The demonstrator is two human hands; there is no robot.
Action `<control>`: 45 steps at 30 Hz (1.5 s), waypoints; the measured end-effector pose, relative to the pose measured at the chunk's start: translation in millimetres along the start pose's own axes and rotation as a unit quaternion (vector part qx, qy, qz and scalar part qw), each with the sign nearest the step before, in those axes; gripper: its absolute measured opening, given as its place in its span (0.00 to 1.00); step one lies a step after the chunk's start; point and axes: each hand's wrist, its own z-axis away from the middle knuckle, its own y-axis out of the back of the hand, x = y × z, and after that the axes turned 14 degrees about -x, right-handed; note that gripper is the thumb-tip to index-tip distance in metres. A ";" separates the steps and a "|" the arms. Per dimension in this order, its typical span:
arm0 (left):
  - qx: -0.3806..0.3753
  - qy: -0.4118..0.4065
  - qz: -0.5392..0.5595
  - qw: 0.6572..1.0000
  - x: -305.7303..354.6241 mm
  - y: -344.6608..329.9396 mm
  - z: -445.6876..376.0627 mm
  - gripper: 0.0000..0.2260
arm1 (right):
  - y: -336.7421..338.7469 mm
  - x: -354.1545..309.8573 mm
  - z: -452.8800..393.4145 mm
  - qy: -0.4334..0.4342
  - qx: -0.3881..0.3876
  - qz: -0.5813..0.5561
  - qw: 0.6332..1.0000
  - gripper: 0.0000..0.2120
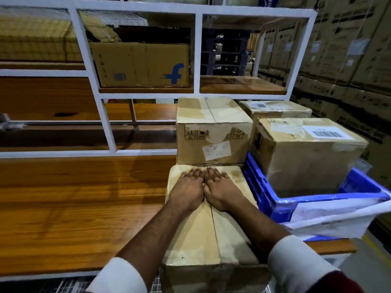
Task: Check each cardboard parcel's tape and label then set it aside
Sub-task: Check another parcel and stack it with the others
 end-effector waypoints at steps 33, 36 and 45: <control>-0.015 -0.005 0.051 0.999 13.3 -7.1 50.1 0.23 | 0.4 3.1 51.0 -0.002 -0.020 0.023 1.000 0.26; 0.025 0.044 0.059 0.997 1.7 -11.8 70.3 0.23 | 1.3 19.7 69.4 -0.045 -0.013 0.015 0.999 0.26; 0.046 0.065 0.020 0.997 1.1 -16.7 84.9 0.23 | -2.5 24.0 88.5 -0.055 0.010 0.025 0.998 0.26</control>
